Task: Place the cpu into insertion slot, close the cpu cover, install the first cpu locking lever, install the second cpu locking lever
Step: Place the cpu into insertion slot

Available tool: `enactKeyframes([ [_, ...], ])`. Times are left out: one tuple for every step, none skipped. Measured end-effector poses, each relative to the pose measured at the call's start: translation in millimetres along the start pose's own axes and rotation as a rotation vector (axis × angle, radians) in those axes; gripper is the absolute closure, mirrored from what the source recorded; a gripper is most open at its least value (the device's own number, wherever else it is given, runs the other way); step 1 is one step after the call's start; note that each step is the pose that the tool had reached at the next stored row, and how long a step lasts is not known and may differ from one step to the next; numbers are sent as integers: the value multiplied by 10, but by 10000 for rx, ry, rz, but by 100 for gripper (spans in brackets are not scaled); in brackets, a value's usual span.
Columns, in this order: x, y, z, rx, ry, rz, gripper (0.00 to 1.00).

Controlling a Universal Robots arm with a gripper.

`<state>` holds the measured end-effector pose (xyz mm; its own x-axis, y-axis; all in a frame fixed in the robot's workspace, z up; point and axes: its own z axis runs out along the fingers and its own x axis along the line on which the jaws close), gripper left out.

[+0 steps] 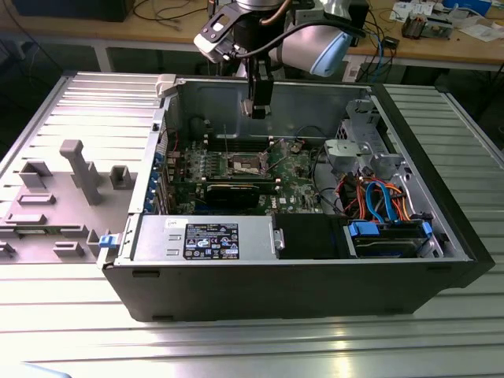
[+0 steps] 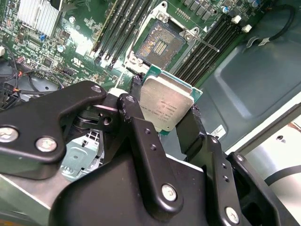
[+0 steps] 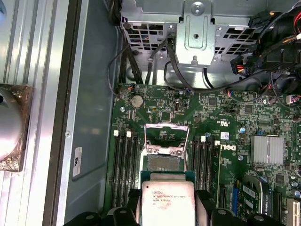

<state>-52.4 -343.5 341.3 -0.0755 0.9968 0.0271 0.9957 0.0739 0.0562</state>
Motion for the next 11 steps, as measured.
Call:
enactKeyframes([
  [0,0,1,-1,-1,32,45],
  [0,0,4,-4,-7,127,45],
  [0,0,6,-6,-13,230,45],
  [0,0,9,-8,-17,312,45],
  [0,-1,12,-10,-26,440,45],
  [-1,-1,17,-14,-39,666,45],
  [-1,-1,20,-16,-47,800,45],
  [-1,-1,25,-19,-58,1003,45],
  [-1,-2,26,-12,-62,1059,45],
  [-1,-2,27,-12,-61,1063,45],
  [-1,-2,27,-12,-61,1063,45],
])
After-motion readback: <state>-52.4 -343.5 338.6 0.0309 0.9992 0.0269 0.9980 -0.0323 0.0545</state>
